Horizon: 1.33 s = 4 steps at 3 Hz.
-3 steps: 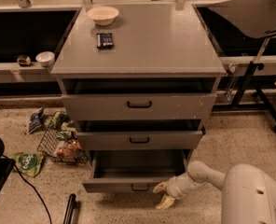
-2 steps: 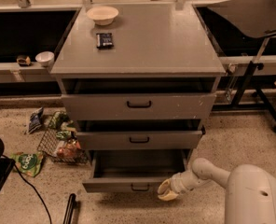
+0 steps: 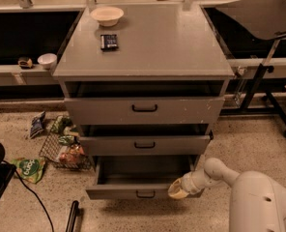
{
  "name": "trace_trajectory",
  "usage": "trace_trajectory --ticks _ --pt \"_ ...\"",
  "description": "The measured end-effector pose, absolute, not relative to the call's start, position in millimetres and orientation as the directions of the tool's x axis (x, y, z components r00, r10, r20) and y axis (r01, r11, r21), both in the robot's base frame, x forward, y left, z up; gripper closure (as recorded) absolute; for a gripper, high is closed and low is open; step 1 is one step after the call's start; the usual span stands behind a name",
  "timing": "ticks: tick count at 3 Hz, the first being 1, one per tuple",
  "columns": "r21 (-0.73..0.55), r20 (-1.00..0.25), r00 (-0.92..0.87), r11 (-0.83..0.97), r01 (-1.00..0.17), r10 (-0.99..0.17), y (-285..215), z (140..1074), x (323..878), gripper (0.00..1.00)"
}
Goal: Close bottom drawer
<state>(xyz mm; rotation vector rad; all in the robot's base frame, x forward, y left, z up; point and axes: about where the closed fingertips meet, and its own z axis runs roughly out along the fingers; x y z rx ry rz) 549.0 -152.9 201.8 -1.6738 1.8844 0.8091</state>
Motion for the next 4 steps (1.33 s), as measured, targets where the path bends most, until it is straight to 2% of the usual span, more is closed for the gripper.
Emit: trace_trajectory --ticks 1,2,4 --pt "0.117 -0.694 -0.146 0.089 -0.989 -0.705 -158.3 197.9 555.6 0.95" --pt "0.119 -0.694 -0.148 0.091 -0.989 -0.705 -158.8 198.7 555.8 0.92" --pt "0.134 -0.713 -0.153 0.081 -0.988 -0.684 -160.9 191.3 558.9 0.45"
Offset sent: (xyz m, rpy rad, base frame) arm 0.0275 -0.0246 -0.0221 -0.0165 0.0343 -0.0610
